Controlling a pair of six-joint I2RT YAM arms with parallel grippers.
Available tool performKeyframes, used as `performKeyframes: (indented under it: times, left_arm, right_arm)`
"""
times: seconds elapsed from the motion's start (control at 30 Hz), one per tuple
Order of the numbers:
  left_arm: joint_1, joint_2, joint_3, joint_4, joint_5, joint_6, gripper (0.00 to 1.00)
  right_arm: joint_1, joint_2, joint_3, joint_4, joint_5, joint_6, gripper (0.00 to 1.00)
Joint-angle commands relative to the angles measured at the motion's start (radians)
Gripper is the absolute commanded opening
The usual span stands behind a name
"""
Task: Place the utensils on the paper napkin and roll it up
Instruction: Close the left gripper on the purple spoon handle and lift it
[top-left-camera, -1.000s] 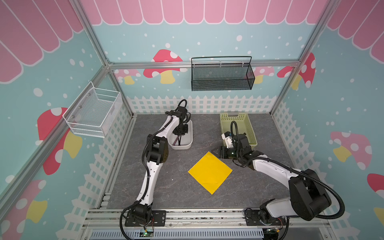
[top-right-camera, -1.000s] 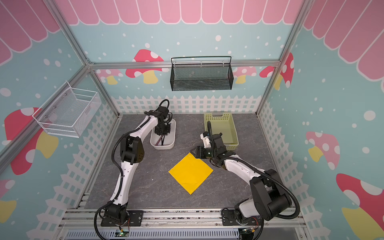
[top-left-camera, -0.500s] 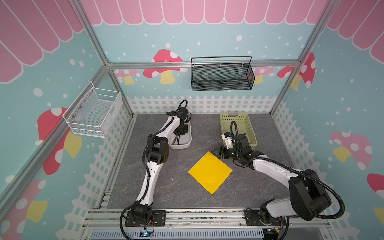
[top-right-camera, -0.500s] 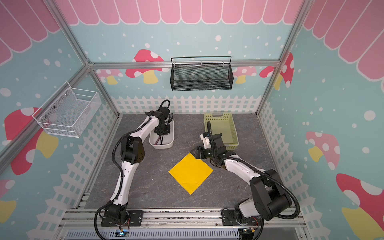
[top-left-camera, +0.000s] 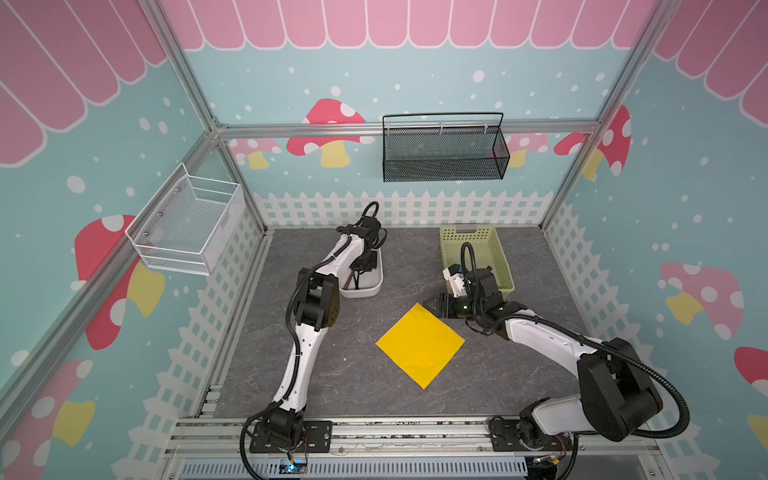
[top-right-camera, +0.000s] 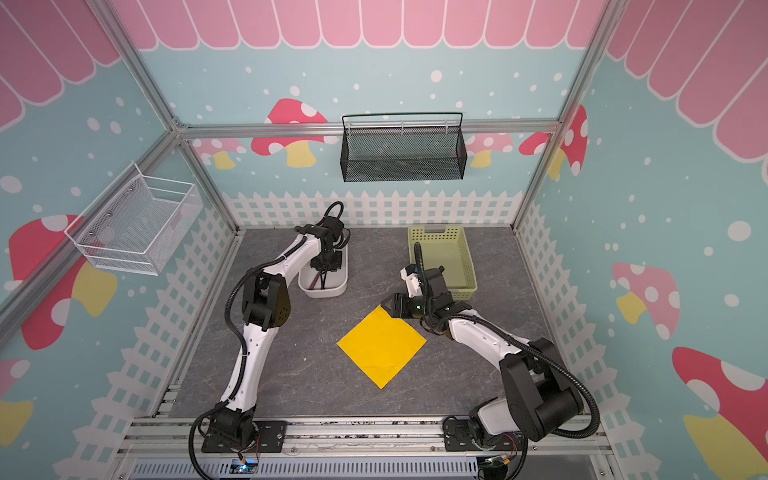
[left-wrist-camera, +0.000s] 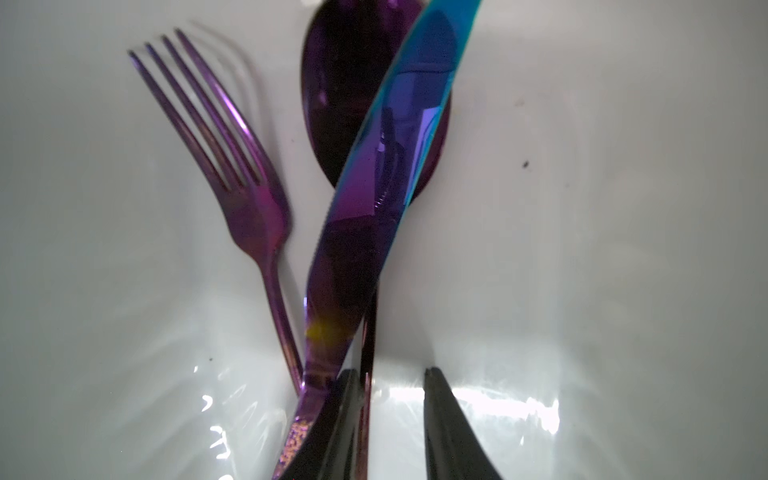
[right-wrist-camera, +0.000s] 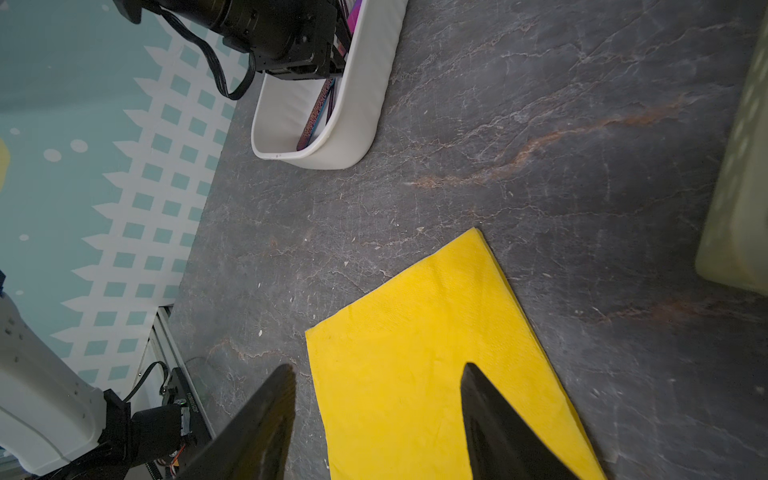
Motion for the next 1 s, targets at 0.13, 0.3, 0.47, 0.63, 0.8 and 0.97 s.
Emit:
performKeyframes:
  times: [0.13, 0.3, 0.47, 0.63, 0.8, 0.97]
  left_arm:
    - [0.019, 0.027, -0.037, -0.015, 0.097, -0.02, 0.22]
    - [0.019, 0.032, -0.036, -0.014, 0.104, -0.01, 0.15]
    - [0.019, 0.047, -0.01, -0.015, 0.084, -0.003, 0.12]
    - [0.019, 0.066, 0.006, -0.016, 0.082, -0.009, 0.19]
    - [0.019, 0.075, 0.0, -0.015, 0.085, -0.007, 0.12]
    - [0.019, 0.054, 0.002, -0.015, 0.084, -0.003, 0.06]
  right_arm:
    - [-0.006, -0.003, 0.008, -0.014, 0.007, -0.017, 0.65]
    - [-0.006, -0.001, 0.008, -0.014, 0.008, -0.017, 0.65]
    - [-0.004, 0.0, 0.009, -0.014, 0.008, -0.015, 0.65]
    - [-0.005, 0.002, 0.012, -0.014, 0.009, -0.015, 0.65]
    - [-0.005, 0.003, 0.015, -0.016, 0.009, -0.014, 0.65]
    - [-0.005, 0.005, 0.028, -0.023, 0.008, -0.016, 0.65]
